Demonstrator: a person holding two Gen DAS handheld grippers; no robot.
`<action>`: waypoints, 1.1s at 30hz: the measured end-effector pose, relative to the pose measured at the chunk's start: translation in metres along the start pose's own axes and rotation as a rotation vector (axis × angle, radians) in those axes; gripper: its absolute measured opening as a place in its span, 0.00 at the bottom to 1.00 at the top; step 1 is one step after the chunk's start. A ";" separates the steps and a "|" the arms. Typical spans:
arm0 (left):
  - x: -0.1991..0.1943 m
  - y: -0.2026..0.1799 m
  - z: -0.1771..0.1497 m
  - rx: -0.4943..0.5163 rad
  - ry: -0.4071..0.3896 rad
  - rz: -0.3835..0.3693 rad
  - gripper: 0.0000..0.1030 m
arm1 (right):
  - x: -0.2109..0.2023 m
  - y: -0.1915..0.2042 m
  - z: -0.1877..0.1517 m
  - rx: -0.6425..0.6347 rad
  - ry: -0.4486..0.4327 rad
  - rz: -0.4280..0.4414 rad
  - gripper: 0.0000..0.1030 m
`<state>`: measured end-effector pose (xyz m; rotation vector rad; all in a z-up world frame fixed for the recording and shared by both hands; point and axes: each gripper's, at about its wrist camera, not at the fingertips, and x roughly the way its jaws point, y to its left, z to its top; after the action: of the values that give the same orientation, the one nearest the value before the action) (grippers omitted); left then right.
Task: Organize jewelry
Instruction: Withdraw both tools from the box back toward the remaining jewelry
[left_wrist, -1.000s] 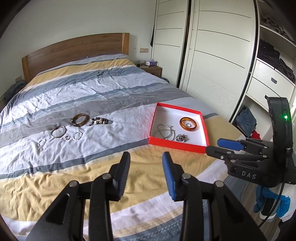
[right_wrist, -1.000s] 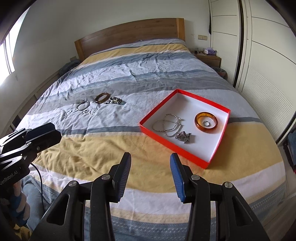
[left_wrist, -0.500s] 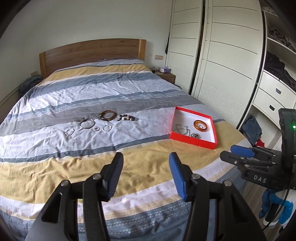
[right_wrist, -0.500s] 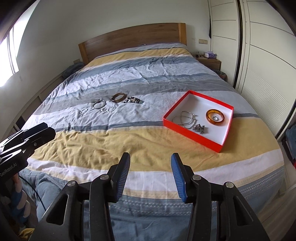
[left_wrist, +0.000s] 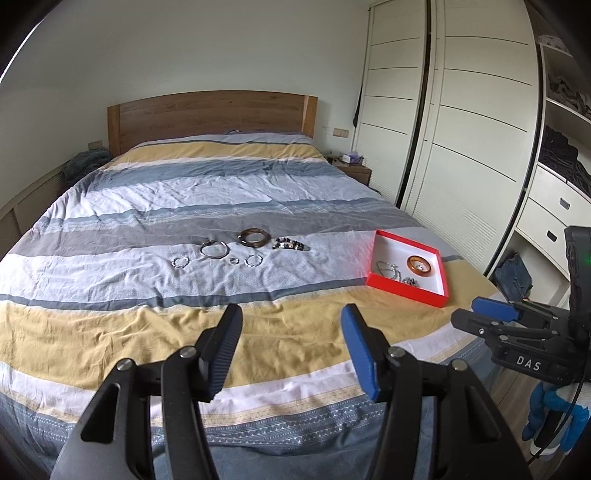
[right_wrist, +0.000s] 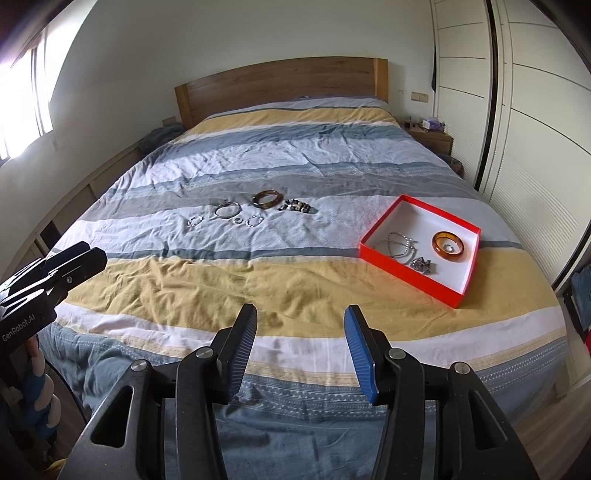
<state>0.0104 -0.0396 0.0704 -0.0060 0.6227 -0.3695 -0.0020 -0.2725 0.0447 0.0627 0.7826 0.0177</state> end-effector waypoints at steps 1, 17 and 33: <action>0.000 0.003 0.000 -0.007 0.003 0.004 0.52 | 0.001 0.002 0.000 -0.002 0.001 0.003 0.48; 0.019 0.027 -0.008 -0.025 0.019 0.039 0.53 | 0.029 0.017 0.008 -0.010 0.030 0.033 0.50; 0.091 0.039 -0.010 -0.030 0.164 0.090 0.53 | 0.103 0.023 0.015 -0.043 0.108 0.094 0.51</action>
<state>0.0863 -0.0327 0.0061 0.0239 0.7883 -0.2752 0.0822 -0.2465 -0.0154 0.0578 0.8868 0.1279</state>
